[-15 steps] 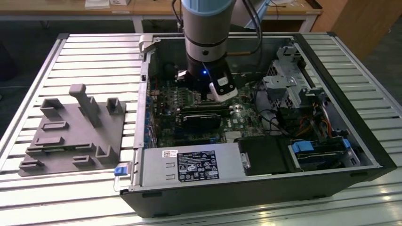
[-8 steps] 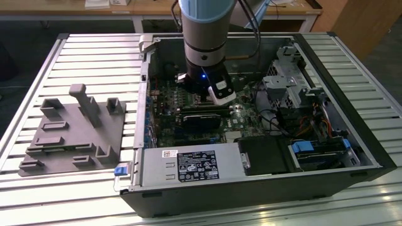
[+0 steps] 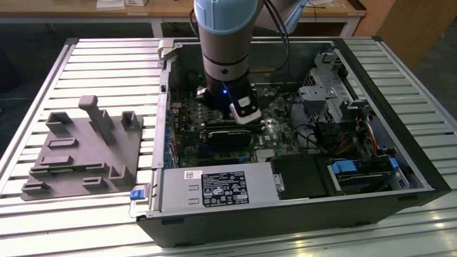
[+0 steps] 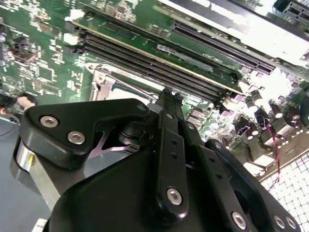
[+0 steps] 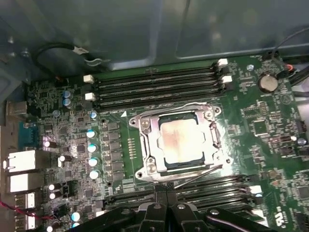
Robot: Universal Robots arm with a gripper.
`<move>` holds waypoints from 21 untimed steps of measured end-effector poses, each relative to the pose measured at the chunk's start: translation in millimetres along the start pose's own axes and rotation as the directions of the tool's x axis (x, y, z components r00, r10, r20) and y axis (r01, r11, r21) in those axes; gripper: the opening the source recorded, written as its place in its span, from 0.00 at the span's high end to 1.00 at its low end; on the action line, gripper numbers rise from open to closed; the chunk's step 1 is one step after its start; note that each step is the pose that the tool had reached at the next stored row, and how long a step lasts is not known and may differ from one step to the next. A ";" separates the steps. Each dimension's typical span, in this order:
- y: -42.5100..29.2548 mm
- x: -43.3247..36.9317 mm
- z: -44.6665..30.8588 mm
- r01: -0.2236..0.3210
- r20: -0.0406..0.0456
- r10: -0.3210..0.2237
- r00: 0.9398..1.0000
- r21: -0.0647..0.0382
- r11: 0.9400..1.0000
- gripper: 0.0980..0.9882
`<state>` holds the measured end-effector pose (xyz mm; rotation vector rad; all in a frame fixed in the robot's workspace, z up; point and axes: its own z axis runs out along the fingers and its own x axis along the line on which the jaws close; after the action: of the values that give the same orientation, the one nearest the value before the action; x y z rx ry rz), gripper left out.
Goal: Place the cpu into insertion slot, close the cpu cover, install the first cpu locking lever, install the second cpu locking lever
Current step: 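Install the second cpu locking lever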
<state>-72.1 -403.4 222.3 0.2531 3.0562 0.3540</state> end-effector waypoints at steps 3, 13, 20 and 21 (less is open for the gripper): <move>-1.3 0.8 5.1 0.000 0.000 0.000 1.000 0.000 1.000 0.99; -4.6 5.5 14.8 -0.001 -0.003 0.001 1.000 -0.018 1.000 0.99; -6.7 10.4 19.4 -0.003 -0.006 0.003 1.000 -0.040 0.999 0.99; -7.0 11.0 20.2 -0.003 -0.007 0.003 1.000 -0.042 0.999 0.99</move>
<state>-82.6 -403.8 200.6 0.2550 3.0513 0.4203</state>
